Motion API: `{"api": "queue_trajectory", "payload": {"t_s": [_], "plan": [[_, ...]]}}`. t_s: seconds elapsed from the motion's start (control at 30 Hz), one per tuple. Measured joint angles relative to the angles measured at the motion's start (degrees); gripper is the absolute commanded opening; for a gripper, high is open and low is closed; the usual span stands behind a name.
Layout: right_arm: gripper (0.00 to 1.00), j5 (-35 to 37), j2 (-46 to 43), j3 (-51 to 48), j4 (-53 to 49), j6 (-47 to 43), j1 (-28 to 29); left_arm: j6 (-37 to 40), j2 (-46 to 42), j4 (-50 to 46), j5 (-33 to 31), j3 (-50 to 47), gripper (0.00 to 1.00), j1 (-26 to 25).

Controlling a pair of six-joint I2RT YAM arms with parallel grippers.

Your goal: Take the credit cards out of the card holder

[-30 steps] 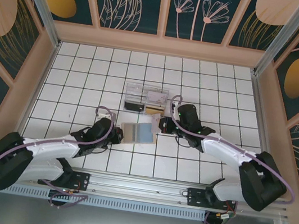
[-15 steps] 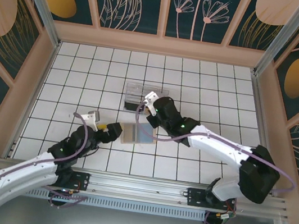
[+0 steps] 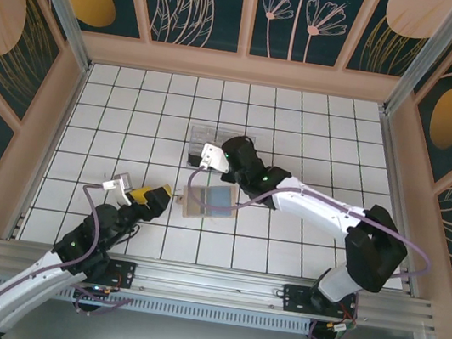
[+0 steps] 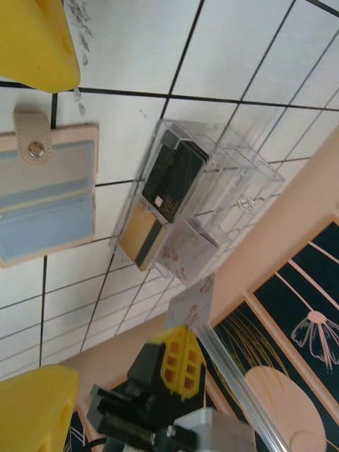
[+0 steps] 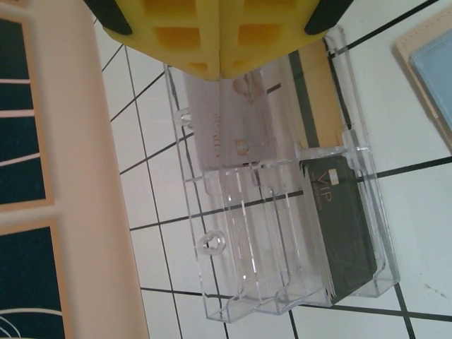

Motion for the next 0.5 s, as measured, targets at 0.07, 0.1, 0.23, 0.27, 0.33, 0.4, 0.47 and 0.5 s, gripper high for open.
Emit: {"api": "queue_trajectory", "payload": {"t_s": [0.07,0.1,0.23,0.27,0.33,0.4,0.47,0.5], "plan": [[0.00,-0.90,0.48,0.96,-0.68,-1.95,-1.16,0.00,-0.26,-0.02,0.02,0.00,0.99,0.00],[0.00,-1.09,0.70,1.16,-1.01,-2.89,-1.77,0.02,-0.24,-0.02,0.04,0.00,0.99,0.00],[0.00,-1.33,1.86,1.18,-2.10,-5.66,-3.17,0.02,-0.24,-0.02,0.02,0.00,0.99,0.00],[0.00,-1.33,2.32,1.18,-2.56,-6.25,-3.26,0.00,-0.24,-0.02,0.02,0.00,0.99,0.00],[0.00,-1.49,3.15,1.18,-3.10,-7.15,-3.26,0.02,-0.24,-0.02,0.02,0.00,0.99,0.00],[0.00,-1.62,4.04,1.36,-3.21,-7.76,-3.37,0.00,-0.24,-0.02,0.02,0.00,0.99,0.00],[0.00,-1.75,5.09,2.01,-3.43,-8.37,-3.58,0.00,-0.24,-0.02,0.02,0.00,0.99,0.00],[0.00,-1.75,5.55,2.43,-3.43,-8.50,-3.76,0.02,-0.24,-0.02,0.02,0.00,0.99,0.00]]}}
